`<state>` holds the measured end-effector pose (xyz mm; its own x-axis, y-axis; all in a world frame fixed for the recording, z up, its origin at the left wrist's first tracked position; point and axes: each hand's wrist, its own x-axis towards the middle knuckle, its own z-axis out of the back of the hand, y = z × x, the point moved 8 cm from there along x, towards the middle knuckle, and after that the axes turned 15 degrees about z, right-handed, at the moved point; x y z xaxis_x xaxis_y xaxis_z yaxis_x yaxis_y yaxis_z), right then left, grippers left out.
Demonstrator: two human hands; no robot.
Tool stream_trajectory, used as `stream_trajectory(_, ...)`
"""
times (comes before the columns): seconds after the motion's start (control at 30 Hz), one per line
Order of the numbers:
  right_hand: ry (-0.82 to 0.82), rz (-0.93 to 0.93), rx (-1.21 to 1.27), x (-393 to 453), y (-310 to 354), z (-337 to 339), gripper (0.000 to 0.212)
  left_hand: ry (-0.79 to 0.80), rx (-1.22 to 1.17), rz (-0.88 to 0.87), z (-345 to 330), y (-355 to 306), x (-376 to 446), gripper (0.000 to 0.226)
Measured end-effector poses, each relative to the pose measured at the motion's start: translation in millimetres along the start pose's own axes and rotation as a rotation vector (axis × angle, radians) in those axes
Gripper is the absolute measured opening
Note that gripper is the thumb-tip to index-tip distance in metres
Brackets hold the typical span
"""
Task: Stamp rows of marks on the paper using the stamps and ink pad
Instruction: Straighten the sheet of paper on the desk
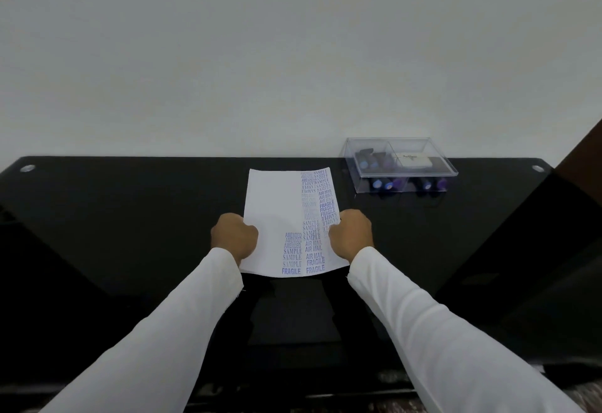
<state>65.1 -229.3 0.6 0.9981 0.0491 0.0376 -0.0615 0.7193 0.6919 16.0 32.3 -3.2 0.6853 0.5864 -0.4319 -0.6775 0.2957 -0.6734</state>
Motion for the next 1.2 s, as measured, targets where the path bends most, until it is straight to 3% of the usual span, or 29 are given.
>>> stream_trajectory(0.1, 0.001, -0.01, 0.016, -22.3, -1.6, 6.2, 0.013, -0.052, 0.105, -0.005, 6.0, 14.9, -12.9, 0.032)
stream_trajectory(0.43, -0.012, -0.01, 0.045, -83.5, -14.8, 13.4, 0.018, -0.136, 0.149, -0.053, 19.7, 52.7, -59.3, 0.026)
stream_trajectory(0.93, -0.041, 0.025, -0.028, -100.5, -23.0, 13.6, 0.012, -0.059, 0.115, -0.081, 11.4, 64.9, -71.5, 0.018)
stream_trajectory(1.2, -0.043, -0.027, -0.047, -97.8, -25.4, 14.4, 0.023, -0.086, 0.182, -0.079, 13.0, 59.5, -67.4, 0.017)
